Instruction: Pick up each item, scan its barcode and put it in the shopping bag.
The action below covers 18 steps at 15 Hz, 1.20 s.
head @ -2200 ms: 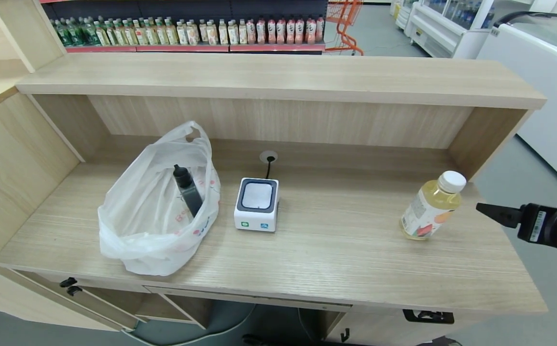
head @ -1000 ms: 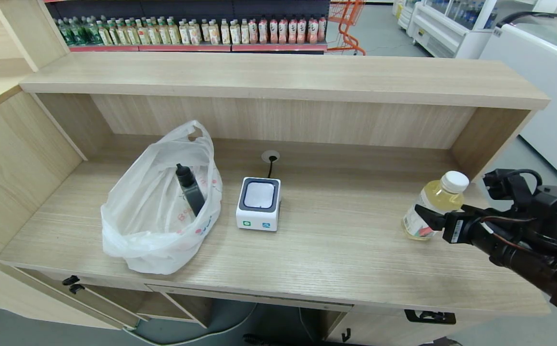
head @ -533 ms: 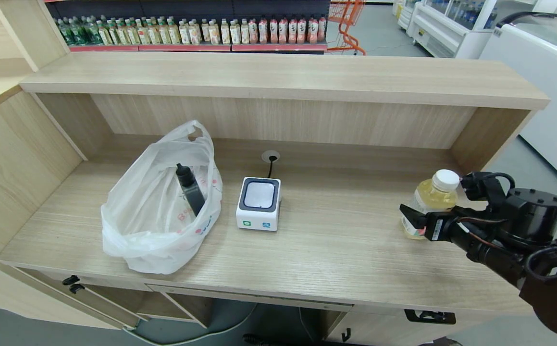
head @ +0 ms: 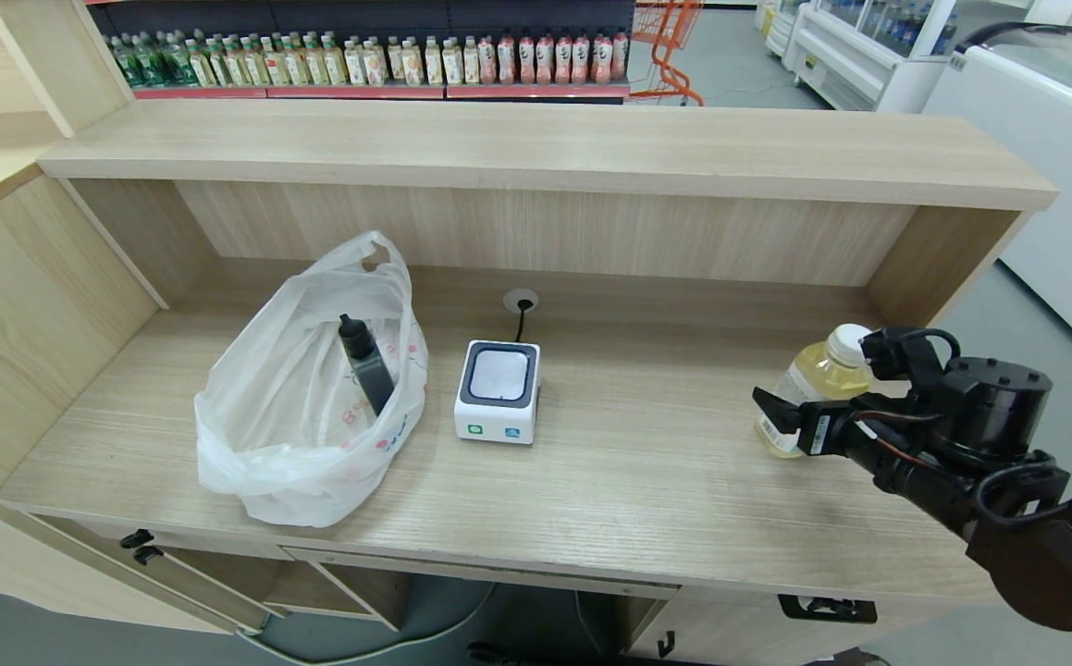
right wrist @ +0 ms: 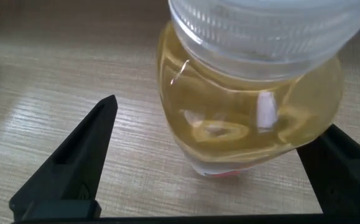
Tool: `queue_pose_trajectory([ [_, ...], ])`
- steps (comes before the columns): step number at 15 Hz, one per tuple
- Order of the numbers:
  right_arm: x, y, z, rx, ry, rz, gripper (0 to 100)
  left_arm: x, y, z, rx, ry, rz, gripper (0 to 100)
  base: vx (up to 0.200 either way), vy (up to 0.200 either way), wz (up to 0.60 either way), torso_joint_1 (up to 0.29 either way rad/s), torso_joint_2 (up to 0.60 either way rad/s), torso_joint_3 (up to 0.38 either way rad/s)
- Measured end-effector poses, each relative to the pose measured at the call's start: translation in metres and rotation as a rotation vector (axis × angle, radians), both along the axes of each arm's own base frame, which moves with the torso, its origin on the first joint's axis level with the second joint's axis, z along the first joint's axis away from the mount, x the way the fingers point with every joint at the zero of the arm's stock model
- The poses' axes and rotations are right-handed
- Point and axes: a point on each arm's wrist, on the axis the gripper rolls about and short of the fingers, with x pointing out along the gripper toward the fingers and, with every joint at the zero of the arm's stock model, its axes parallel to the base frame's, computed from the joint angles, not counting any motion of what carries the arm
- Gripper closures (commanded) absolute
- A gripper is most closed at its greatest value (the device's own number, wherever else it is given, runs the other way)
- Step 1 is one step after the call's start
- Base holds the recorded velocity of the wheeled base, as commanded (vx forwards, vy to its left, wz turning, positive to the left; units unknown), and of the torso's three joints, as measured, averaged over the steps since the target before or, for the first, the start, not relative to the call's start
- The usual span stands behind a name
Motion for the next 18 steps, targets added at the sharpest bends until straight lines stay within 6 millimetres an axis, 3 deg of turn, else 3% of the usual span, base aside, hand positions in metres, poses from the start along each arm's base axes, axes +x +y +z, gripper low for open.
queue_pose_trajectory([
  [1,0.002,0.0,-0.001,0.0,0.001,0.0,0,0.0,0.0,0.0,0.0,0.0,0.0,0,0.0,0.0,0.0,0.0,0.0,0.0],
  [2,0.003,0.001,-0.002,0.001,0.001,0.001,100,0.0,0.0,0.0,0.0,0.0,0.0,0,0.0,0.0,0.0,0.0,0.0,0.0],
  [10,0.026,0.006,0.002,-0.061,-0.071,0.016,100,0.0,0.0,0.0,0.0,0.0,0.0,0,0.0,0.0,0.0,0.0,0.0,0.0],
  [14,0.021,0.007,-0.006,-0.133,-0.055,0.031,100,0.0,0.0,0.0,0.0,0.0,0.0,0,0.0,0.0,0.0,0.0,0.0,0.0],
  [18,0.015,0.006,0.011,-0.063,0.043,0.073,100,0.0,0.0,0.0,0.0,0.0,0.0,0,0.0,0.0,0.0,0.0,0.0,0.0],
])
